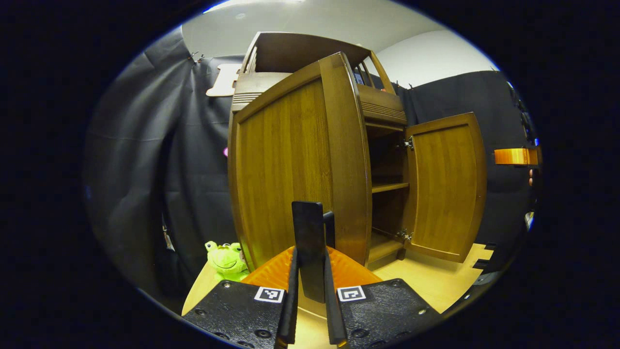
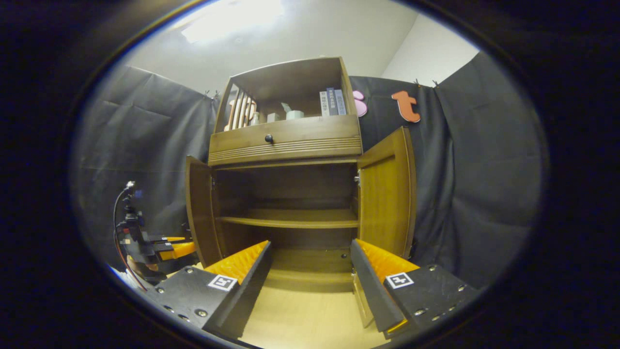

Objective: Open the right door of the double-door shoe cabinet with the right hand, and open the left door with the left hand.

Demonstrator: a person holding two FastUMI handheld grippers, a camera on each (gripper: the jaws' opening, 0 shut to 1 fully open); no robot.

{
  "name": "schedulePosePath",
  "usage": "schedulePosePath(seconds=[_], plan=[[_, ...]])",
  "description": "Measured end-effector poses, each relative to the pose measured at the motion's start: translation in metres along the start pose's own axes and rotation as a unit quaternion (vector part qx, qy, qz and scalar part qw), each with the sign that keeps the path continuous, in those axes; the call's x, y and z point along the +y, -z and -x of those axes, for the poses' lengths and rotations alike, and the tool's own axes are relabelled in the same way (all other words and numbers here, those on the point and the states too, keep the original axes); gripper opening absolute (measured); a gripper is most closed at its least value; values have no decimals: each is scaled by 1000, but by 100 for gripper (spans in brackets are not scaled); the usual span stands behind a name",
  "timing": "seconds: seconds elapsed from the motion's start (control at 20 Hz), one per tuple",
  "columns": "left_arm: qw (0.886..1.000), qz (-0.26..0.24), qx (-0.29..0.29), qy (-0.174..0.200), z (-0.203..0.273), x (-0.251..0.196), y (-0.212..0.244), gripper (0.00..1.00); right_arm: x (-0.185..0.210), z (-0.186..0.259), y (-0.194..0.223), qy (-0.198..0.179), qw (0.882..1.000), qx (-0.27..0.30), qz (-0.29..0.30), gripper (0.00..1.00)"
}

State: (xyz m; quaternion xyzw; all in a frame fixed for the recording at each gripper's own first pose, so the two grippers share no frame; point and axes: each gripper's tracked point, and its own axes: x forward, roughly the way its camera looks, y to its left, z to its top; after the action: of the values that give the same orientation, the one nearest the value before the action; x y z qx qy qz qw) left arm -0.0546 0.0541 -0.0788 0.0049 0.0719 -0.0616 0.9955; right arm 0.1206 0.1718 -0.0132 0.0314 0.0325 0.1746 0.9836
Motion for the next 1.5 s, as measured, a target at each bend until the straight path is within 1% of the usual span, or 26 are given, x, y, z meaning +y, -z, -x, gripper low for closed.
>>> schedulePosePath(seconds=[0.15,0.2,0.25,0.3,0.4,0.45,0.5,0.55,0.6,0.65,0.7,0.75,0.85,0.9,0.95,1.0,1.1,1.15,1.2,1.25,1.3,1.4,1.45,1.5], plan=[[1000,-6,1,-15,8,10,2,27,-8,5,-9,7,1000,-12,-3,96],[1000,-9,2,-19,10,13,3,25,-8,8,-11,7,1000,-16,-2,95],[1000,-14,3,-24,13,17,2,25,-9,10,-14,6,1000,-20,-1,97],[999,-18,4,-34,16,24,3,26,-10,11,-17,8,1000,-24,-1,97],[997,-25,3,-67,20,46,1,24,-11,13,-19,9,1000,-26,-1,96],[995,-31,-2,-90,22,62,-3,24,-10,13,-19,8,1000,-25,0,94],[993,-36,1,-114,27,79,-6,22,-9,11,-17,8,1000,-22,2,96],[992,-28,4,-122,29,93,-3,14,-8,11,-15,8,1000,-19,2,94],[994,-15,-2,-109,33,98,-3,7,-7,11,-12,6,1000,-16,2,94],[995,-3,3,-96,35,105,0,5,-4,10,-10,3,1000,-13,3,94],[996,4,0,-85,39,113,0,5,-2,8,-8,1,1000,-10,6,96],[997,10,4,-75,40,122,2,8,0,8,-8,2,1000,-9,8,96],[998,29,0,-49,41,139,3,5,5,5,-11,0,1000,-11,7,97],[999,34,4,-32,43,142,5,6,7,3,-13,-1,1000,-11,6,96],[999,36,5,-23,44,148,5,7,9,3,-15,-1,1000,-12,6,94],[999,34,6,-11,44,151,6,8,11,1,-16,-1,1000,-12,6,99],[999,29,8,10,43,150,6,13,15,-3,-17,-2,1000,-10,6,99],[1000,25,14,12,44,151,8,13,18,-4,-18,-3,1000,-9,6,99],[999,26,14,14,43,150,7,13,21,-6,-18,-5,1000,-8,7,97],[999,30,17,7,45,152,8,13,23,-7,-17,-7,1000,-7,8,99],[999,36,24,1,44,150,10,10,25,-8,-17,-8,1000,-6,9,97],[999,30,38,-13,49,144,13,31,28,-9,-11,-12,1000,2,10,96],[999,11,32,-33,51,146,10,32,30,-10,-8,-15,1000,5,9,96],[998,-5,28,-50,53,148,9,42,31,-9,-5,-19,1000,8,7,97]])
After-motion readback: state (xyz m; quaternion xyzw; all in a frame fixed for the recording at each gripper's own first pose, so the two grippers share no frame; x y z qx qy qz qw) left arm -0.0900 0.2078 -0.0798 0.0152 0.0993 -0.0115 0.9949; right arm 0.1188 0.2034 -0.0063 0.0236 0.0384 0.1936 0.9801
